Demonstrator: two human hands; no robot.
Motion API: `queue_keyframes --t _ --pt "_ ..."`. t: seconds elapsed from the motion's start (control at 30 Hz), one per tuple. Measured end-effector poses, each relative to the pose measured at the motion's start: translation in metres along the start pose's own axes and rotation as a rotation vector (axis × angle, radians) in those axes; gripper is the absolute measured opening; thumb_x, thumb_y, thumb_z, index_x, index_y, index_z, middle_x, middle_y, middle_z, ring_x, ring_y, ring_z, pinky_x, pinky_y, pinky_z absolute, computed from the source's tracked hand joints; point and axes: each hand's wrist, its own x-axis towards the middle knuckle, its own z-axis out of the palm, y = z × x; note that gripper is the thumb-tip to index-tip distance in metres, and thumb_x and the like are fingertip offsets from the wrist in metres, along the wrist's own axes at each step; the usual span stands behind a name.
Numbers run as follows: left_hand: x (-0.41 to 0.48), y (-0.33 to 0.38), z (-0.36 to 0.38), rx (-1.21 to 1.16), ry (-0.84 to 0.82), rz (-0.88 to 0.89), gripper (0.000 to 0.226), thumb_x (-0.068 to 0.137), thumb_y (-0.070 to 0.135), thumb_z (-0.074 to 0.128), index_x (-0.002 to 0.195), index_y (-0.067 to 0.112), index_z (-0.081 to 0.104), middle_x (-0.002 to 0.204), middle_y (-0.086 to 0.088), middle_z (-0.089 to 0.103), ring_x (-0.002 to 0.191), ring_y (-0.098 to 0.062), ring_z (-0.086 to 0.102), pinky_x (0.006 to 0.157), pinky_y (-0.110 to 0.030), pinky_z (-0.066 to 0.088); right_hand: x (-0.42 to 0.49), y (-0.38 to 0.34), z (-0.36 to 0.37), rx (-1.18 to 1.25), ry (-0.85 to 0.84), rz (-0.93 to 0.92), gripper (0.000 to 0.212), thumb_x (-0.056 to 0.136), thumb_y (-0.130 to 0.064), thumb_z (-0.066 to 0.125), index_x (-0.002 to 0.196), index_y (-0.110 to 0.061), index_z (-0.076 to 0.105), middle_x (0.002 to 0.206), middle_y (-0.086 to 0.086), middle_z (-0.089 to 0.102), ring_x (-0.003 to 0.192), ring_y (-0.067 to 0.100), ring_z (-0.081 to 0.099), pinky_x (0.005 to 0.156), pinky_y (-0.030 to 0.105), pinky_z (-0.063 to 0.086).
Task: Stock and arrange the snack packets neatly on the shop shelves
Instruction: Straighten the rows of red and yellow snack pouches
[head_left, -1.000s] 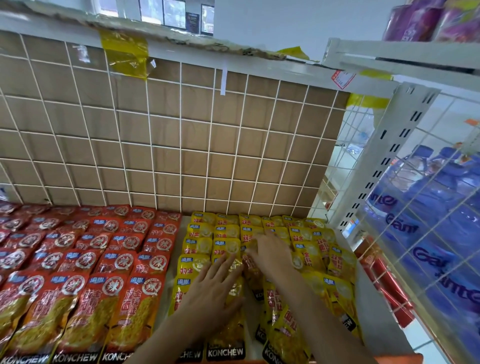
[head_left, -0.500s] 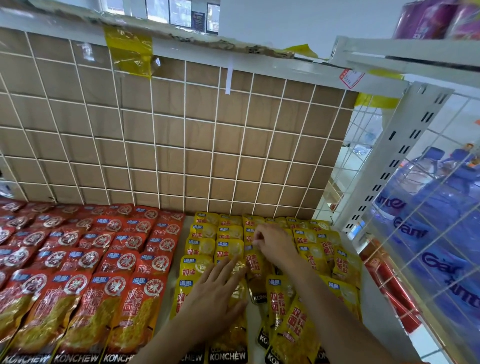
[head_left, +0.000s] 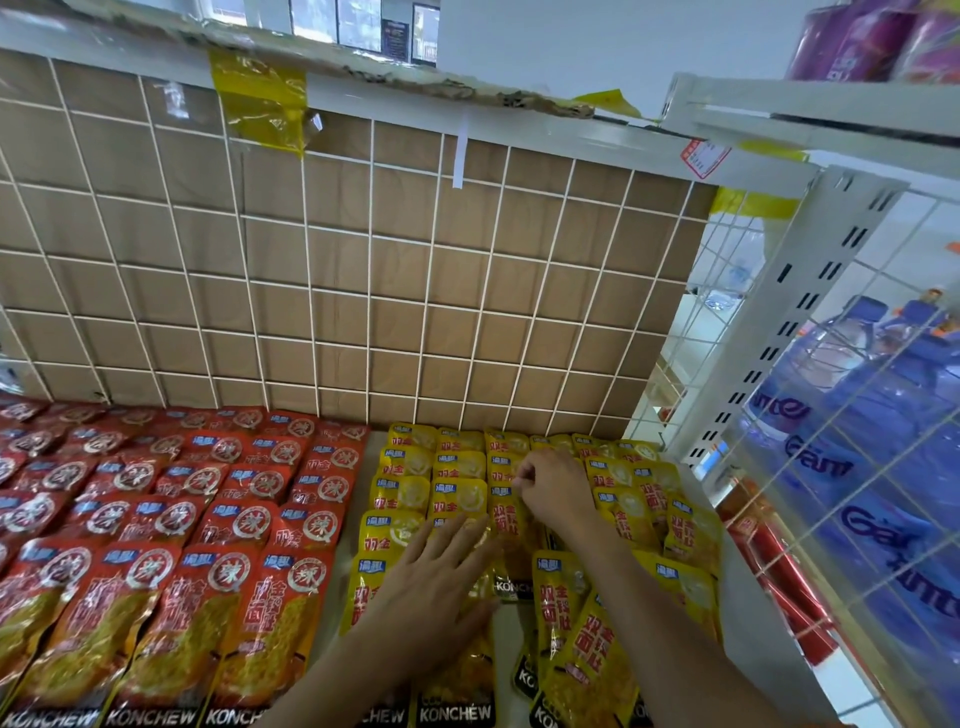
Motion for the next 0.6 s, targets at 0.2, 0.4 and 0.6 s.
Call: queue_keyframes --t 0.2,0.4,0.6 --pt "0.012 0.016 -0.020 0.013 -0.023 0.160 0.060 0.086 0.055 0.020 0.127 0.029 0.056 0.137 0.009 0.051 0.131 -0.013 0.043 0.111 -0.041 0.019 -0.001 -0.001 0.001 -0.030 -0.012 0.043 0.012 0.090 -0.027 0.053 0.080 -0.023 0.050 0.109 0.002 0.060 0.111 0.020 0.047 0.096 0.034 0.032" --pt "0.020 0.017 -0.015 -0.004 -0.099 0.149 0.059 0.098 0.051 0.019 0.148 0.019 0.023 0.158 0.002 0.011 0.144 -0.012 0.002 0.116 -0.035 -0.010 -0.003 0.003 0.000 0.056 -0.011 0.017 0.011 0.088 -0.027 0.056 0.078 -0.022 0.056 0.100 -0.001 0.062 0.104 0.017 0.051 0.096 0.036 0.037" --pt "0.023 0.012 -0.009 -0.034 -0.096 0.184 0.088 0.074 0.063 -0.007 0.150 0.023 0.016 0.158 0.004 0.010 0.144 -0.011 0.004 0.109 -0.029 -0.015 -0.026 0.016 -0.022 0.262 0.166 0.062 0.008 0.090 -0.021 0.056 0.093 -0.019 0.063 0.090 -0.011 0.056 0.085 0.005 0.051 0.082 0.027 0.044"
